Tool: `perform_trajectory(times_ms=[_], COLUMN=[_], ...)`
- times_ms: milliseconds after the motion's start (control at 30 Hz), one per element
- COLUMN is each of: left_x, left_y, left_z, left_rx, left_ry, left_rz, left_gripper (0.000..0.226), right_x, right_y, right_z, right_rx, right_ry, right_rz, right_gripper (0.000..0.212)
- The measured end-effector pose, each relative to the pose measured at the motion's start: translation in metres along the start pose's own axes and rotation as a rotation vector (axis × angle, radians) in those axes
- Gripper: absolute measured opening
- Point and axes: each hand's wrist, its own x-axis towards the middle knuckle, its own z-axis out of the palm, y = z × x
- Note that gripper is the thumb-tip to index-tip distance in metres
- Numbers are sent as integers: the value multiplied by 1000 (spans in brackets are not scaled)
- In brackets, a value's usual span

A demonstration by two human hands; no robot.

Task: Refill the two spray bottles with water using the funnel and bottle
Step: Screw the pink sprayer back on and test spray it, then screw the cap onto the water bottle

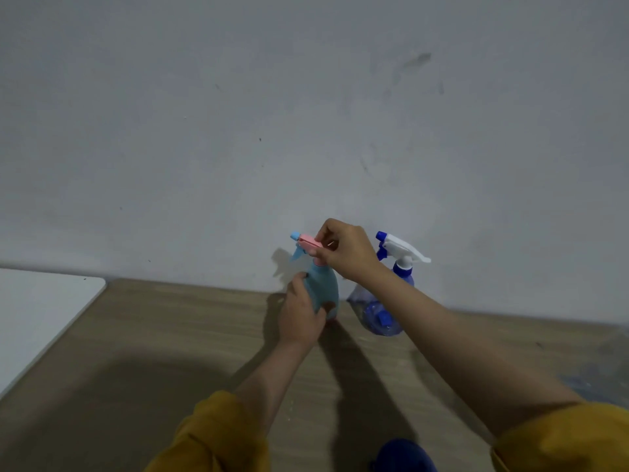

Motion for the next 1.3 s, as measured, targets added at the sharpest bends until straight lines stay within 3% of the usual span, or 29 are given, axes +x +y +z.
perform_trajectory(times_ms=[133,300,433,600,833,933,1000,1167,1233,1300], left_x=[2,0,-18,-81,-164,-190,-203,-226,-232,-234], left_y=[-5,-2,-4,13,74,108,131,197,221,243], left_z=[10,9,0,1,16,32,42,58,64,70], left_rx=[74,48,7,-68,-96,-246,-293,-371,-373,-373], left_ry=[5,-7,75,117,-168,-238,-234,-139,-113,-53], left_rz=[-30,-56,-109,-27,187,273,335,425,429,433], left_gripper=[68,70,70,61,54,57,60,86,96,102], right_x=[5,-13,-73,-190,-360,-395,-404,-403,-403,-402], right_y=[16,20,19,45,92,123,145,191,200,205], right_z=[4,17,16,-1,-56,-93,-121,-170,-175,-181], right_rx=[6,-249,-194,-198,-331,-458,-538,-616,-666,-662], right_ry=[-43,50,259,261,256,330,345,145,38,-9], right_rz=[-6,-86,-183,-155,147,258,381,612,581,502], right_gripper=[22,25,28,17,17,23,16,60,55,36])
